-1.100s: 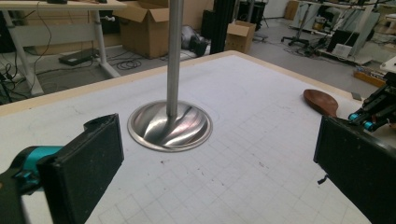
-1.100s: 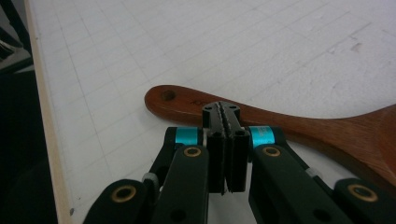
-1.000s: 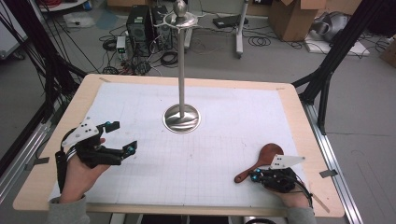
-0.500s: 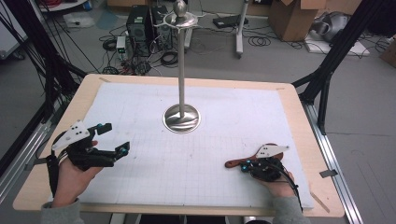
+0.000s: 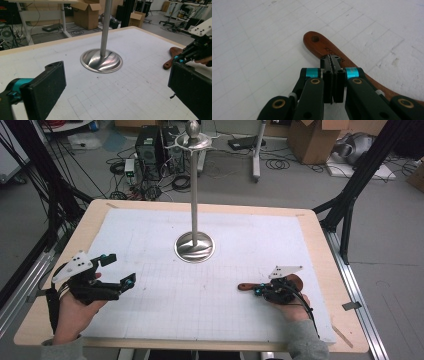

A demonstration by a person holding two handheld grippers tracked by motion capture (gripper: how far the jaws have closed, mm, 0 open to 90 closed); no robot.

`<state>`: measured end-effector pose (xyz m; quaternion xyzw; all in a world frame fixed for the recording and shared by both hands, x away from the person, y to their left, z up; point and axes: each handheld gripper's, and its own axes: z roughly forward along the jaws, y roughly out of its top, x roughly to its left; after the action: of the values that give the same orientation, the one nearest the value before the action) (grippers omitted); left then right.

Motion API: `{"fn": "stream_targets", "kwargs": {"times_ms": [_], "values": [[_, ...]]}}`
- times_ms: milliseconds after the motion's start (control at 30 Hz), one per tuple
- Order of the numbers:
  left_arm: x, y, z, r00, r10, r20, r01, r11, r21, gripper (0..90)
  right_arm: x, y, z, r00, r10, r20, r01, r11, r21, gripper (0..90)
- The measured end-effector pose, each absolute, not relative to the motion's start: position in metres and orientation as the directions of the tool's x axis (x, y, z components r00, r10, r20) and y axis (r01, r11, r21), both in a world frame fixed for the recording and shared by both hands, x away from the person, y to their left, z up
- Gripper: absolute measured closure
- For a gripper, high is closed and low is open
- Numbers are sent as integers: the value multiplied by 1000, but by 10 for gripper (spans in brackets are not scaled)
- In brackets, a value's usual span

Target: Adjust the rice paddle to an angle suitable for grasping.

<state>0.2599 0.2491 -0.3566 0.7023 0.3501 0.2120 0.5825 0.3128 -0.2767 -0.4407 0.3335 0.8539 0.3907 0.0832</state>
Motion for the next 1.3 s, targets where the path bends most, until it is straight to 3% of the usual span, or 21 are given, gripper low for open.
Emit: {"fn": "stream_targets", "kwargs": {"times_ms": [333,767,1300], "values": [[259,254,-359,656,745,-120,253,-67,965,20,338,-275,-437,-746,645,167,553,460,694,896],[257,261,-361,647,749,-139,262,-47,964,20,363,-274,-434,-682,715,150,607,441,661,895],[258,260,-364,648,748,-144,272,-50,961,20,381,-283,-438,-631,761,150,625,384,680,899]]}}
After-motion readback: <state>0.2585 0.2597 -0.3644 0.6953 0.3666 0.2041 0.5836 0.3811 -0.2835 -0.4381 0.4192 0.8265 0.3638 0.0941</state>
